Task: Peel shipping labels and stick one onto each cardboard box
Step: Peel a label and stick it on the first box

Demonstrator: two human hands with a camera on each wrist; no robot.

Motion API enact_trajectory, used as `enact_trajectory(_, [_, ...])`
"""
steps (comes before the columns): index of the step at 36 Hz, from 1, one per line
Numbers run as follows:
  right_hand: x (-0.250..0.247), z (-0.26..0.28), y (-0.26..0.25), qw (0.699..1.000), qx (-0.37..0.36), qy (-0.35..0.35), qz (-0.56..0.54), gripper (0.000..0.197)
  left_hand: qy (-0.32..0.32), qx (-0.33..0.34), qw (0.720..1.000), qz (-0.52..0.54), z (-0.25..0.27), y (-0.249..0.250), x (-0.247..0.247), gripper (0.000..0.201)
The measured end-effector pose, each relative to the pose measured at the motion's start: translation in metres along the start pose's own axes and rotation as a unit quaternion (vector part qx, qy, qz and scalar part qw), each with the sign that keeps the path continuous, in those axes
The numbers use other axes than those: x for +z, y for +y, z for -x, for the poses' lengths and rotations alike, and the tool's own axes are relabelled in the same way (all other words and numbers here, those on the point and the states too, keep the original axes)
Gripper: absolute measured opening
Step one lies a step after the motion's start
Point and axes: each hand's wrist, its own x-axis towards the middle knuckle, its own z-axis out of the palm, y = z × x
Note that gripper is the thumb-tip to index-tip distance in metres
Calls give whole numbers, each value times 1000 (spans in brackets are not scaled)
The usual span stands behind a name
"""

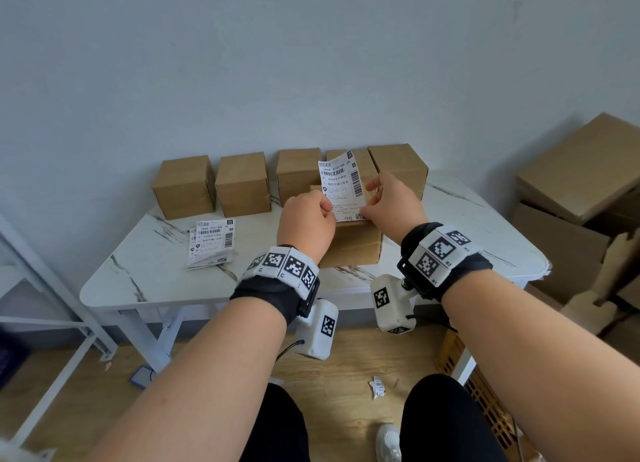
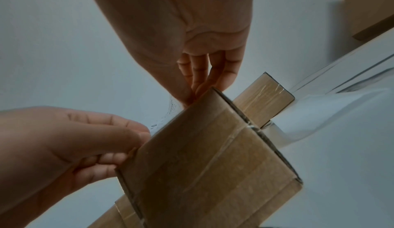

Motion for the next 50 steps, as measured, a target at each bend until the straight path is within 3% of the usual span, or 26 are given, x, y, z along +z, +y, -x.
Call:
enact_trajectory(31, [15,11,-12,999,31,-21,2,76,-33,-34,997,53,-5,-14,-3,21])
enact_trajectory(41, [3,0,-4,997,48,-39,-46,47,-32,-34,998,35,-3,-10,-2,20])
enact_trajectory(47, [-5,0,3,999,11,-32,-41,27,-36,35,998,-27,0,-5,-2,29])
enact_trajectory(50, [-5,1,5,998,4,-53,-25,23,-51,26,997,-50,-3,-7,0,32])
